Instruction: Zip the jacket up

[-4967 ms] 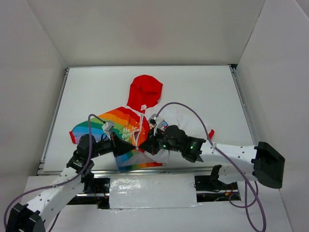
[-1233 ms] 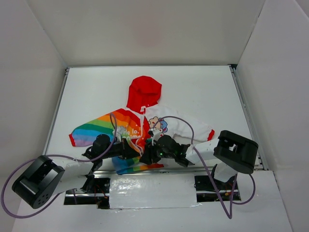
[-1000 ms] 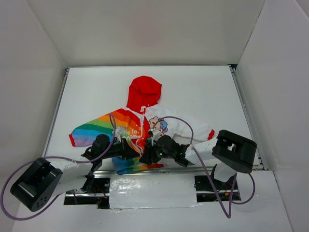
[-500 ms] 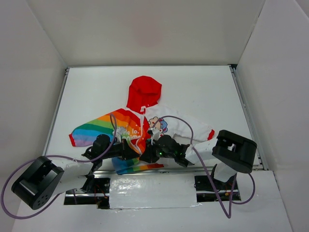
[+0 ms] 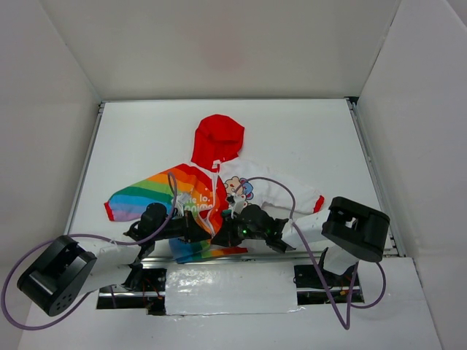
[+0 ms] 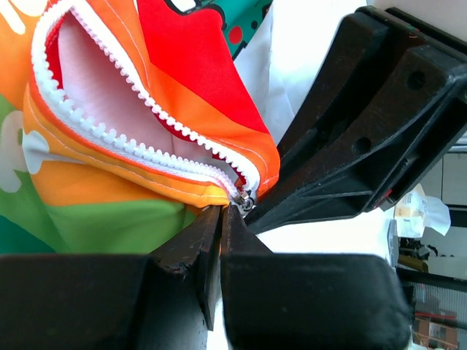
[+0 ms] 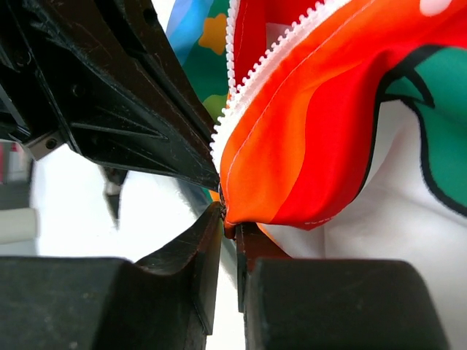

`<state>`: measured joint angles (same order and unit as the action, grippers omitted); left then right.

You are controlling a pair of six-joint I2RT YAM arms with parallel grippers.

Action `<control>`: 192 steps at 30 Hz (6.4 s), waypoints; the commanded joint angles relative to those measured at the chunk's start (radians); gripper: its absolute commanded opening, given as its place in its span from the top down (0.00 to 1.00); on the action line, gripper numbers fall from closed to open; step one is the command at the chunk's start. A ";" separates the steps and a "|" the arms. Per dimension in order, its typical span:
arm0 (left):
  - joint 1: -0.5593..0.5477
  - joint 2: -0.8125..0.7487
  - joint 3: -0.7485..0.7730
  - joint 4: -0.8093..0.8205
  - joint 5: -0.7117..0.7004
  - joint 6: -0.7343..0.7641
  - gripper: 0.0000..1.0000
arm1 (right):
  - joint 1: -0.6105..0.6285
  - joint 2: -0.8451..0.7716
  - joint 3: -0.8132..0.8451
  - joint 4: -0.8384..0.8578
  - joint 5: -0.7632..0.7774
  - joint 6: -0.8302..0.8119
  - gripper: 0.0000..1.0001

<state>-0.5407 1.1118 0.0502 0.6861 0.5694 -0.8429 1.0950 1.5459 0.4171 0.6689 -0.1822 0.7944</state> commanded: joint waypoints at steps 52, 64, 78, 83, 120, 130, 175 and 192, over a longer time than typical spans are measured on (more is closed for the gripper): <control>-0.007 -0.176 -0.039 0.041 0.026 0.013 1.00 | -0.060 -0.021 -0.064 0.307 -0.218 0.968 1.00; -0.022 -0.352 -0.047 -0.065 0.015 0.028 1.00 | -0.072 -0.236 -0.034 -0.086 -0.182 1.221 1.00; -0.036 -0.356 -0.065 -0.033 0.012 0.028 1.00 | -0.089 -0.242 -0.177 0.108 -0.148 1.221 0.95; -0.039 -0.346 -0.067 -0.026 0.006 0.030 1.00 | -0.089 -0.198 -0.218 0.281 -0.157 1.221 0.64; -0.071 -0.293 0.013 -0.037 -0.011 -0.005 1.00 | 0.048 -0.288 -0.146 0.023 0.151 0.344 0.47; -0.073 -0.282 0.056 -0.083 -0.036 -0.070 1.00 | 0.091 -0.305 -0.161 0.086 0.224 0.309 0.47; -0.074 -0.230 0.048 0.018 -0.013 -0.114 1.00 | 0.094 -0.274 -0.184 0.182 0.222 0.408 0.67; -0.074 -0.230 0.037 0.035 -0.005 -0.116 1.00 | 0.092 -0.263 -0.190 0.195 0.240 0.443 0.98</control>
<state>-0.6106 0.8814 0.0917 0.6495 0.5365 -0.9497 1.1805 1.3037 0.2344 0.8150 0.0231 1.2251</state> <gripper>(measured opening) 0.141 0.047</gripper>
